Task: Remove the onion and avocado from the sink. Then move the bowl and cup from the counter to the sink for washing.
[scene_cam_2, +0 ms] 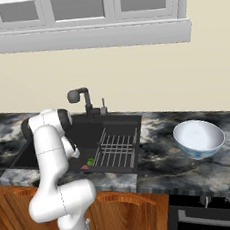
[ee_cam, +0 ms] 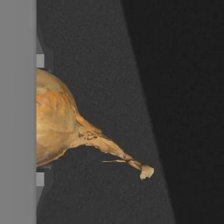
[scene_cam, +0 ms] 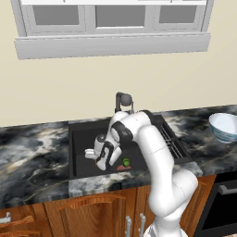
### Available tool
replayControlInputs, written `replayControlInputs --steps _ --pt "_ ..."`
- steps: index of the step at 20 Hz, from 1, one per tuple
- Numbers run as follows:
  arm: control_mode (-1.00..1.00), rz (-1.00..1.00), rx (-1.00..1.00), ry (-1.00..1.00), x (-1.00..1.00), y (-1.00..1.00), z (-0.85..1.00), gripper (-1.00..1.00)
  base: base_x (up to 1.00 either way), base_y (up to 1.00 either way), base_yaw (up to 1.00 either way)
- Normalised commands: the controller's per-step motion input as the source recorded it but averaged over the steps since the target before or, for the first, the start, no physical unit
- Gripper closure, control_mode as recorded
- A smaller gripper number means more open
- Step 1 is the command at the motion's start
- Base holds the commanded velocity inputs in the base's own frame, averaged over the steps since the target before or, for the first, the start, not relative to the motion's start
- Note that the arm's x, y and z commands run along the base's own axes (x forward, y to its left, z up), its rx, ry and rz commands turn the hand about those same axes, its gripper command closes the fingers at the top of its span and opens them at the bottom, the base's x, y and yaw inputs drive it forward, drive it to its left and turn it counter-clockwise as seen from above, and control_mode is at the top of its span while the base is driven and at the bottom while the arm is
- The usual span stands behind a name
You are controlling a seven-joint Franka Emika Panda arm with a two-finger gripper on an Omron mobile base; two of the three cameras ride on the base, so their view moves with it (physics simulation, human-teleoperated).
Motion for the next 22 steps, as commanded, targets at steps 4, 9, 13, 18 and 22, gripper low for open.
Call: replayControlInputs --steps 4,9,13,18,22 --pt "-1.00 0.00 0.00 0.00 -0.10 0.00 0.13 1.00 0.00 0.00 0.00" --pt "-1.00 0.00 0.00 0.00 -0.07 0.00 0.14 1.00 0.00 0.00 0.00" --pt "-1.00 0.00 0.00 0.00 -0.07 0.00 0.13 1.00 0.00 0.00 0.00" --pt "-1.00 0.00 0.00 0.00 -0.07 0.00 0.14 1.00 0.00 0.00 0.00" --pt "-1.00 0.00 0.00 0.00 -0.08 0.00 0.19 1.00 0.00 0.00 0.00"
